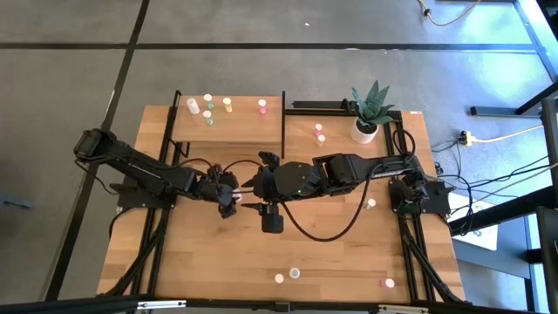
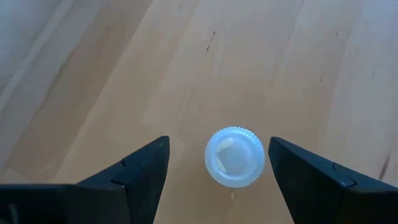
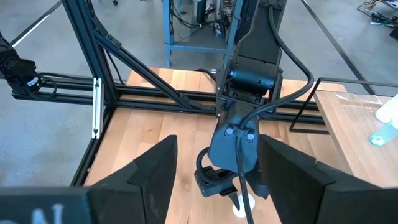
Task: Pick and place medicine bottles onto shelf by color
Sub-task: Put the top white pill bottle aligned with the other white pill bottle on the shelf
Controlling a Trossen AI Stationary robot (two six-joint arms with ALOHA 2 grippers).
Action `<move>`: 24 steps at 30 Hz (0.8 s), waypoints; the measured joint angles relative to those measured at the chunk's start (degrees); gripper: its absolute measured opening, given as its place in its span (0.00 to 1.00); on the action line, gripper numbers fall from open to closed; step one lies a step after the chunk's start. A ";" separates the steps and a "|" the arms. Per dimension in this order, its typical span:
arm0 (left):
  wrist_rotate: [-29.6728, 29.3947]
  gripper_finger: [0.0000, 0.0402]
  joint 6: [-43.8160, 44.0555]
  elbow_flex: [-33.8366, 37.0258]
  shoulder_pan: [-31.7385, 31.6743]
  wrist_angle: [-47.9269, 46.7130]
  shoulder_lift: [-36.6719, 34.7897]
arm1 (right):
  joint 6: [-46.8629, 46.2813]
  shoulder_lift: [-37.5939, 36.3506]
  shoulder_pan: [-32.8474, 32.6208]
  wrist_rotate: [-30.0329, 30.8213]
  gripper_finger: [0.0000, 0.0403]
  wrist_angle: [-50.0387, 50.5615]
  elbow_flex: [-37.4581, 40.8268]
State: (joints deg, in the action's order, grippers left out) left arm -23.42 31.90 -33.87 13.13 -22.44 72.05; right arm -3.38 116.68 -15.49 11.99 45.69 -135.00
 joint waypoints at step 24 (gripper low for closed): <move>2.14 0.58 0.73 0.00 0.07 0.87 2.87 | -0.68 0.00 -0.02 0.00 0.55 0.00 0.02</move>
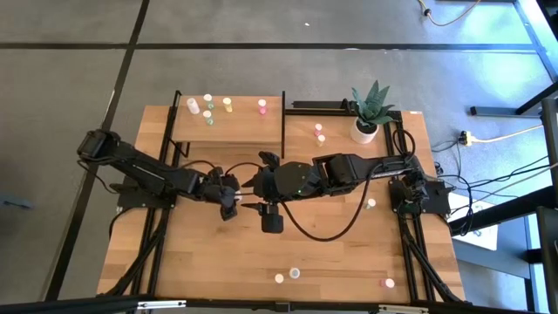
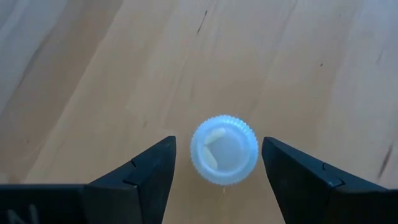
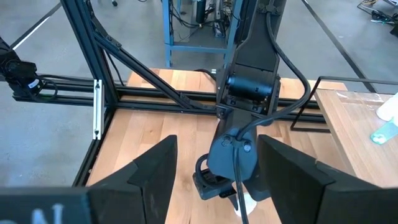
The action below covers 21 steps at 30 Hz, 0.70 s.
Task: Pick and place medicine bottles onto shelf by color
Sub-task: Put the top white pill bottle aligned with the other white pill bottle on the shelf
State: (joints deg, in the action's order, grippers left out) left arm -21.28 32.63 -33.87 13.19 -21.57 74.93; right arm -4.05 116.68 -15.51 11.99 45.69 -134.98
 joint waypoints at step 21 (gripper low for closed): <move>0.97 0.43 -0.18 0.00 -0.07 -0.08 -0.73 | 0.26 0.00 0.00 0.00 0.55 0.00 0.00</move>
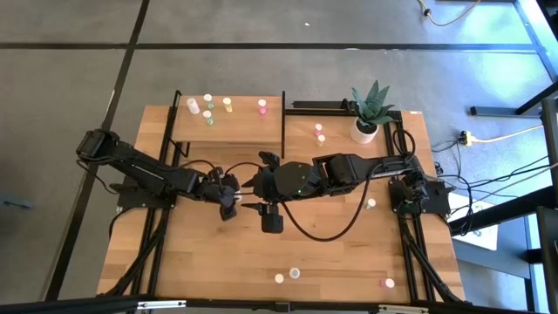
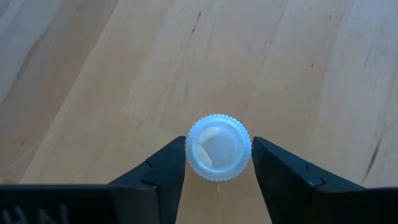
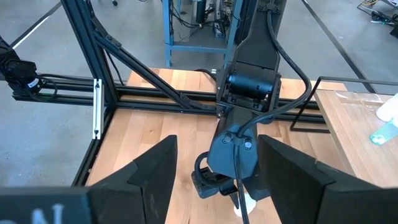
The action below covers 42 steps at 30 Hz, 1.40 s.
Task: Pick and place medicine bottles onto shelf by color
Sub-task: Put the top white pill bottle aligned with the other white pill bottle on the shelf
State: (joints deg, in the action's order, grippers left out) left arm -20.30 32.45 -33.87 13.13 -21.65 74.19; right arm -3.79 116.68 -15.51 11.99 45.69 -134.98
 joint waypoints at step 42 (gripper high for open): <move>2.29 0.32 12.50 -2.49 0.02 -14.77 -23.82 | -0.41 0.00 0.00 0.00 0.55 0.59 0.00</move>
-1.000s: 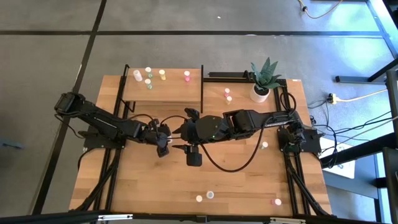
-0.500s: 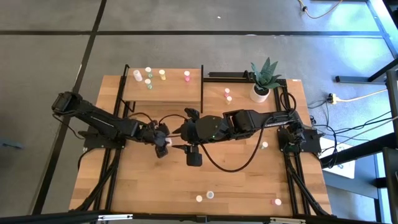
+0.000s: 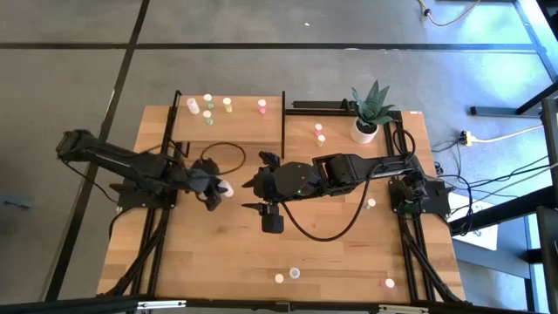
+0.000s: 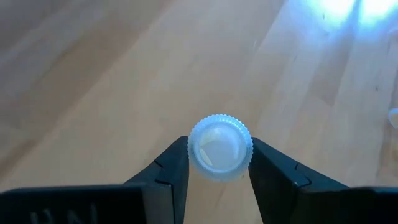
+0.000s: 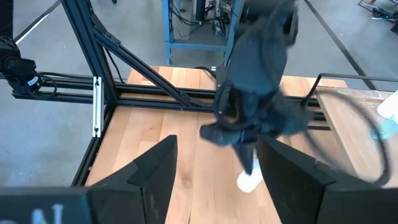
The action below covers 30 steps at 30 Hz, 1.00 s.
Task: Pick and place medicine bottles onto shelf by color
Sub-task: Put the top white pill bottle aligned with the other white pill bottle on the shelf
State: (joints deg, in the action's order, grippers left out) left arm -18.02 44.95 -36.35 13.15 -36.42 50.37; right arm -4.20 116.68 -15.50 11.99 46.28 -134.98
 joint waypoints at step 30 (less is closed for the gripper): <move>-23.13 0.32 19.04 -30.43 -16.69 -50.85 -1.21 | 0.19 0.00 0.29 0.01 0.55 0.33 0.00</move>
State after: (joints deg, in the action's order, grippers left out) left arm -41.14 63.99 -66.78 -3.54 -87.26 49.17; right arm -4.01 116.68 -15.21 12.00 46.61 -134.98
